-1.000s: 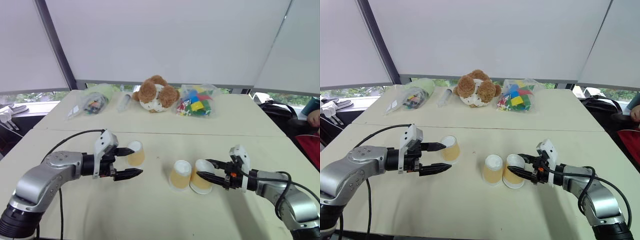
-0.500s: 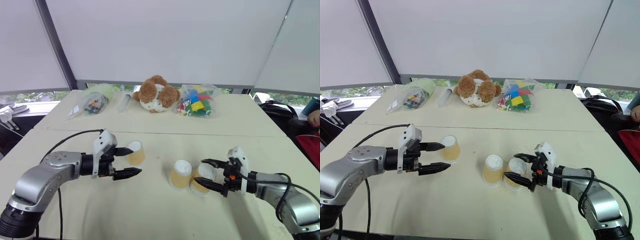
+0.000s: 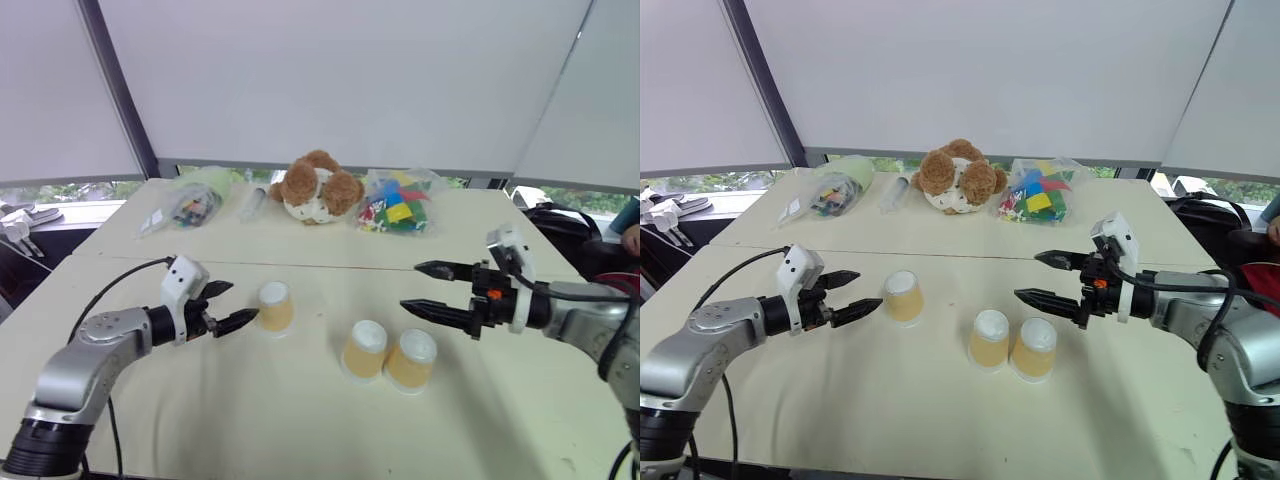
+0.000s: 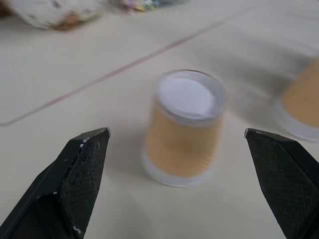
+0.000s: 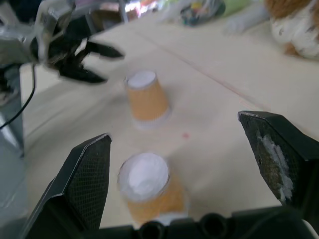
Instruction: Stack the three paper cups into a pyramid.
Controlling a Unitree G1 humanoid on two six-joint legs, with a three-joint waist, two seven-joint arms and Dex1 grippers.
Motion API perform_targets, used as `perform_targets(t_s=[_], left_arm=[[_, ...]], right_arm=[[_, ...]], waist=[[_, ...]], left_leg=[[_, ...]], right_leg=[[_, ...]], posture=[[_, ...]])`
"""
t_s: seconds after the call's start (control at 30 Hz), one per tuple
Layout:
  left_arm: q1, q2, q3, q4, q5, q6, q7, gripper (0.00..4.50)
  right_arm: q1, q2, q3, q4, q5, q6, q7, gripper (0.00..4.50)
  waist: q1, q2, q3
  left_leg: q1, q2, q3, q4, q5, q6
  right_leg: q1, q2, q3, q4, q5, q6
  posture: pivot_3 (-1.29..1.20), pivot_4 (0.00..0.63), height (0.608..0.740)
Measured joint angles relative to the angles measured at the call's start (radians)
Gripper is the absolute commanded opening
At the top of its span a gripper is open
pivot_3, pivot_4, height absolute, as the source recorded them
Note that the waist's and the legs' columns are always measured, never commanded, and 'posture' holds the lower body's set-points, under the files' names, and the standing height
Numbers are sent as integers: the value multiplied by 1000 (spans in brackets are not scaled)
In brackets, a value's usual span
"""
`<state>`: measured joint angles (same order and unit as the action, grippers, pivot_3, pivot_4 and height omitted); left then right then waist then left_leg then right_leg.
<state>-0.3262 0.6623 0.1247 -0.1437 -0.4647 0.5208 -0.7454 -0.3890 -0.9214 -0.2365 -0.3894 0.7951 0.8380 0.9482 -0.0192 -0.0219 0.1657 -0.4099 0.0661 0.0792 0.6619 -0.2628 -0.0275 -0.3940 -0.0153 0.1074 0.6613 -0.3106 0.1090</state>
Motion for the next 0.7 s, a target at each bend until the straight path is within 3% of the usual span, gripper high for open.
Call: perform_targets(t_s=[0.2, 0.7], left_arm=[[-2, -123, -43, 29, 44, -81, 42, 4500], [-150, -207, -151, 273, 164, -275, -44, 4500]], right_arm=[[1, -23, 0, -48, 59, 71, 0, 4431], [42, -45, 61, -79, 13, 53, -8, 4431]], waist=[[5, -1, 0], [5, -1, 0]], left_leg=[[0, 0, 0, 1, 0, 0], [-1, 0, 0, 1, 0, 0]], right_leg=[[0, 0, 0, 0, 0, 0], [0, 1, 0, 0, 0, 0]], posture=[[0, 150, 740], [0, 150, 740]])
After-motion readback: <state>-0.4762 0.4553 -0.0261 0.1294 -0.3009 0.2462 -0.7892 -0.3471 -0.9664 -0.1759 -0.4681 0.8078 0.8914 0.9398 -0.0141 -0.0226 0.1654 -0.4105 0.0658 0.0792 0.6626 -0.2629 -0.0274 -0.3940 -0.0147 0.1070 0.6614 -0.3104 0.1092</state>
